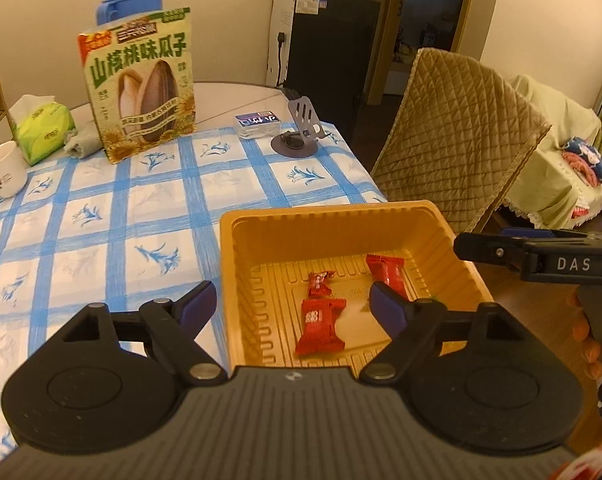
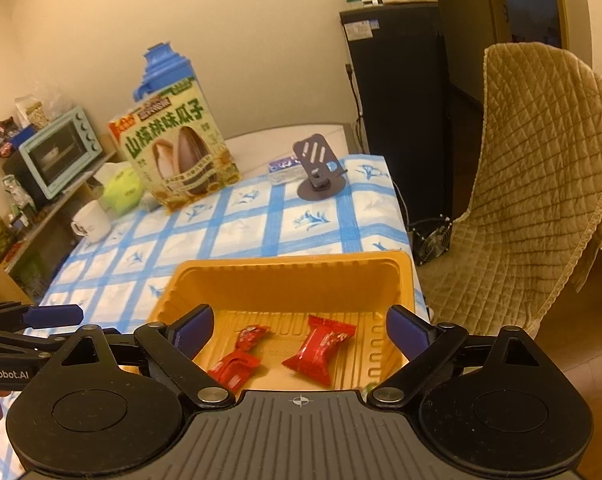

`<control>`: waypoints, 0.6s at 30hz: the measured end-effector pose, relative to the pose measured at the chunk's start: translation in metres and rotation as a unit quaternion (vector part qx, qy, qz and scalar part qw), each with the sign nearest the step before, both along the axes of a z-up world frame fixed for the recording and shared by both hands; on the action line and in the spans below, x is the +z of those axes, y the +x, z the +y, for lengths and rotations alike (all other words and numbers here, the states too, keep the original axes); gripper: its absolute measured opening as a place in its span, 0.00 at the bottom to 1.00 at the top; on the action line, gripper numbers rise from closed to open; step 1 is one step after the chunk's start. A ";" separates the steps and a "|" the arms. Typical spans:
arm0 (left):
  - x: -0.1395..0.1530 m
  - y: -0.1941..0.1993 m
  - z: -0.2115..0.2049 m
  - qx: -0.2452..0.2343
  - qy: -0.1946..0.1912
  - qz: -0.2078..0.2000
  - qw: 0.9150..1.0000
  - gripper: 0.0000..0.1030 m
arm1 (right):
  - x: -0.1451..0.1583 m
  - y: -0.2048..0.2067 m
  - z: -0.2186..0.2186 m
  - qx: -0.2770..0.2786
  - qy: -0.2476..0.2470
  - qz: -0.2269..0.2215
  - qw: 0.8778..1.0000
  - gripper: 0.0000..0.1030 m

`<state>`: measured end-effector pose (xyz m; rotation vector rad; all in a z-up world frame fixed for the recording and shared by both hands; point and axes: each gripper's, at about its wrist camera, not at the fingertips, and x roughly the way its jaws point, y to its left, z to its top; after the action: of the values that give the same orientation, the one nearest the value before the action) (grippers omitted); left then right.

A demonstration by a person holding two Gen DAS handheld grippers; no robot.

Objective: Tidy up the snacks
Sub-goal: 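Move both tools back from the tray toward the snack pile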

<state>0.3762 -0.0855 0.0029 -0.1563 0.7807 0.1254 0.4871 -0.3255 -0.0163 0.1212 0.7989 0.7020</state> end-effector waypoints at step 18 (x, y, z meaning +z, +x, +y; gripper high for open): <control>0.022 -0.150 0.029 0.035 -0.024 -0.013 0.999 0.83 | 0.028 -0.121 0.004 0.035 0.016 -0.006 0.999 0.90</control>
<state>0.2265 -0.0569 0.0246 -0.2299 0.7526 0.1706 0.3656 -0.3211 0.0115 0.1183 0.7833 0.7808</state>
